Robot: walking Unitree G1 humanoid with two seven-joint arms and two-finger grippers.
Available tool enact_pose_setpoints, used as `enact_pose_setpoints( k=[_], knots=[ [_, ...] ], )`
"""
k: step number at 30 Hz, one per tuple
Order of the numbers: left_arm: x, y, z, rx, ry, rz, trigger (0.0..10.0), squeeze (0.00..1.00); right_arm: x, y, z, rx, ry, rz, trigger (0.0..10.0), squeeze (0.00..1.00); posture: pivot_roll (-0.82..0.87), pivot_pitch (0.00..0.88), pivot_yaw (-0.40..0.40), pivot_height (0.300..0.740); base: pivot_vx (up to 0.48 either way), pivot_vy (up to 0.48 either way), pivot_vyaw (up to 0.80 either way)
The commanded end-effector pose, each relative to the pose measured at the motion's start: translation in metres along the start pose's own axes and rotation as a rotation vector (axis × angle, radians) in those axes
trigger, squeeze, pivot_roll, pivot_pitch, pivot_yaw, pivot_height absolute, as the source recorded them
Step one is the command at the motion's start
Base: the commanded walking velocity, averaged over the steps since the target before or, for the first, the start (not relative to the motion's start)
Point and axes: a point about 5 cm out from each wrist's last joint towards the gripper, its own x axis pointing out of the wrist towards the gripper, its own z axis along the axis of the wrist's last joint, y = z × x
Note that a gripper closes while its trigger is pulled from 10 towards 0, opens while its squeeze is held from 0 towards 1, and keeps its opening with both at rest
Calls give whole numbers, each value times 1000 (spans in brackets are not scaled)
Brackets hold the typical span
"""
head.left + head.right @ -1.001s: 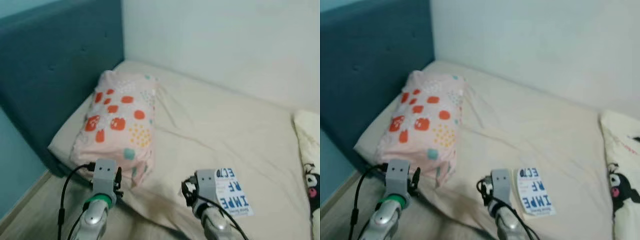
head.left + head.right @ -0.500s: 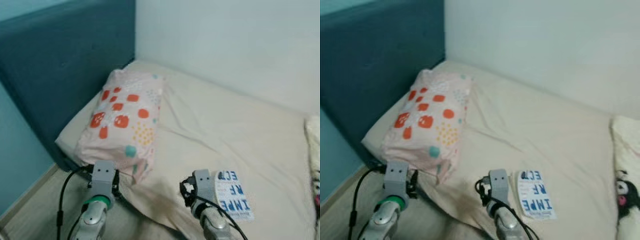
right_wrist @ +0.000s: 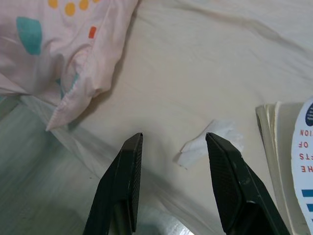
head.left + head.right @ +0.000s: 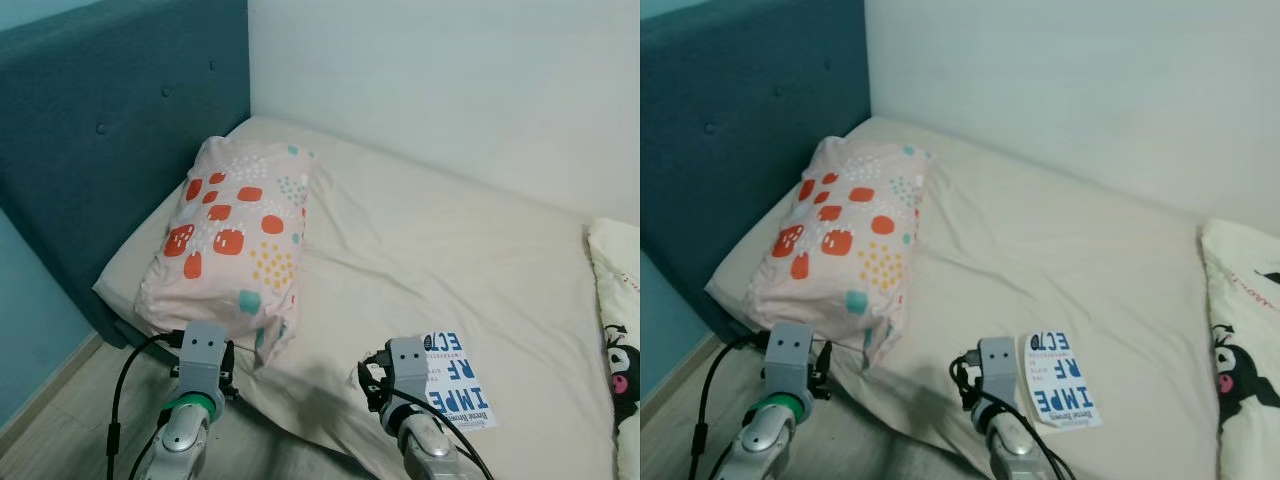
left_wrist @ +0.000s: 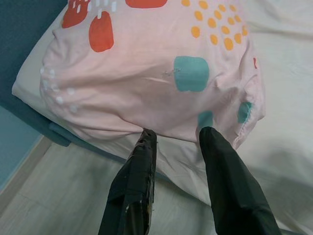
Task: Clean up the room
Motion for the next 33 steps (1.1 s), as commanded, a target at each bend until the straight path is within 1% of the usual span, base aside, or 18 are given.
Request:
enact_pose_setpoints(
  k=[1,5,11,13,16,19,27,33],
  knots=[
    [-1,-4,-5,3,26,-9,10000,0,-1,-6,0,11,-2,-18,10000,0,31,37,-20,736,0,0,0],
    [-1,-6,-5,2,28,-9,10000,0,-2,-7,0,14,-4,-17,10000,0,30,36,-21,726,0,0,0],
    [-2,-6,-7,2,33,-10,10000,0,-2,-6,-1,17,-6,-10,10000,0,27,36,-23,691,0,0,0],
    [-2,-6,-7,2,33,-10,10000,0,-2,-6,-1,17,-6,-10,10000,0,27,36,-23,691,0,0,0],
    [-2,-5,-7,3,35,-10,10000,0,-2,-6,-1,16,-6,-8,10000,0,26,35,-25,676,0,0,0],
    [-3,-5,-8,3,36,-9,10000,0,-2,-5,-1,16,-7,-6,10000,0,27,33,-25,671,0,0,0],
    [-3,-4,-9,8,39,-10,10000,0,-2,-5,0,15,-9,0,10000,0,28,26,-22,627,0,0,0],
    [-2,-4,-8,17,40,-11,10000,0,-1,-5,0,6,-2,-4,10000,0,28,22,-20,627,0,0,0]
  ],
)
